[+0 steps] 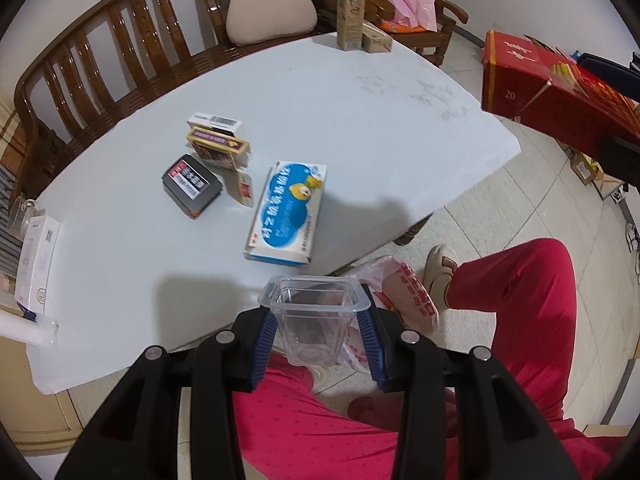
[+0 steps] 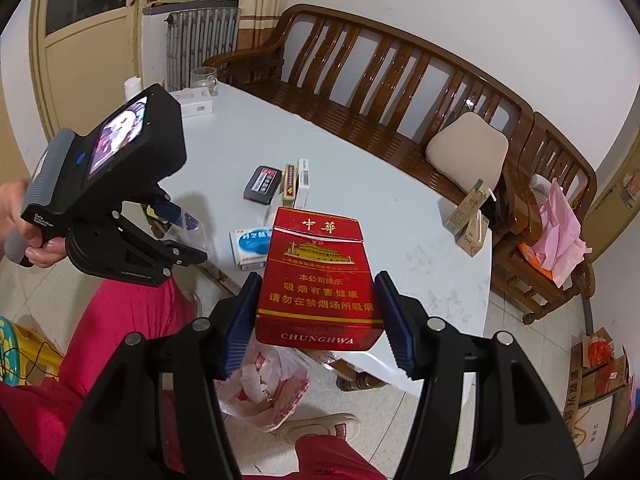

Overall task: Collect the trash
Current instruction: 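Lower the cup and red pack in both tools down over the white plastic bag, then open both tools to drop the cup and red pack into the bag, then raise both tools from the bag back over the table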

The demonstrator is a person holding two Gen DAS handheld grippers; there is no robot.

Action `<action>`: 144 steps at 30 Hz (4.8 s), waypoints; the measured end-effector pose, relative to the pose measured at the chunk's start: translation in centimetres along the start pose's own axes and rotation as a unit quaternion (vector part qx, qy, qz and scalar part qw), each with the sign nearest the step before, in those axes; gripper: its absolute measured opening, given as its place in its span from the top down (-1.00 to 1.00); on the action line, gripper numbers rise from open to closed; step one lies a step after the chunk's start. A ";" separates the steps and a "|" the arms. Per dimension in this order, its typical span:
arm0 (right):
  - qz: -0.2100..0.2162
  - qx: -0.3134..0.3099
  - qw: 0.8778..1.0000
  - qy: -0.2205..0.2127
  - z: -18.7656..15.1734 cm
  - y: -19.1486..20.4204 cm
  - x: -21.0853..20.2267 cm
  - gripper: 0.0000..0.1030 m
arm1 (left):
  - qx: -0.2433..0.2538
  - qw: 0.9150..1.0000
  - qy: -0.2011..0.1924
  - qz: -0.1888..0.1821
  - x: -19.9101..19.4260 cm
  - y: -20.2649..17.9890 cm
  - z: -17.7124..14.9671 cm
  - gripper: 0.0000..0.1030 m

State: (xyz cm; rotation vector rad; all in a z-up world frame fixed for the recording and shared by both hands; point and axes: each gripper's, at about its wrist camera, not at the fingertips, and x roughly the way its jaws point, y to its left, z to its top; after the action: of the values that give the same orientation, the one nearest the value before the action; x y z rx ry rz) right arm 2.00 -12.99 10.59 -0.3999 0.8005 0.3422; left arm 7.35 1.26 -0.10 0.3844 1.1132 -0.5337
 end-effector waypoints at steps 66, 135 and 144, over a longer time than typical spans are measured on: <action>0.109 0.049 0.967 0.223 -20.7 8.0 20.5 -0.11 | -0.076 0.974 0.184 -0.109 26.2 -5.4 -6.3 0.25; 0.142 0.152 0.940 0.269 -25.1 8.2 30.2 -0.46 | -0.106 0.955 0.268 -0.070 35.7 -4.4 -7.1 -0.49; 0.126 0.151 0.955 0.221 -23.1 8.0 23.9 -0.61 | -0.095 0.970 0.219 -0.038 27.8 -4.1 -8.7 -0.50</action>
State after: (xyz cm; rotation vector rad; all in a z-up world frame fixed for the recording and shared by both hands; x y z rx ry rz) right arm -0.34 -13.43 -23.54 -0.0813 1.3296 0.3659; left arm 7.92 -3.17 -29.17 0.2989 1.5976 -0.4141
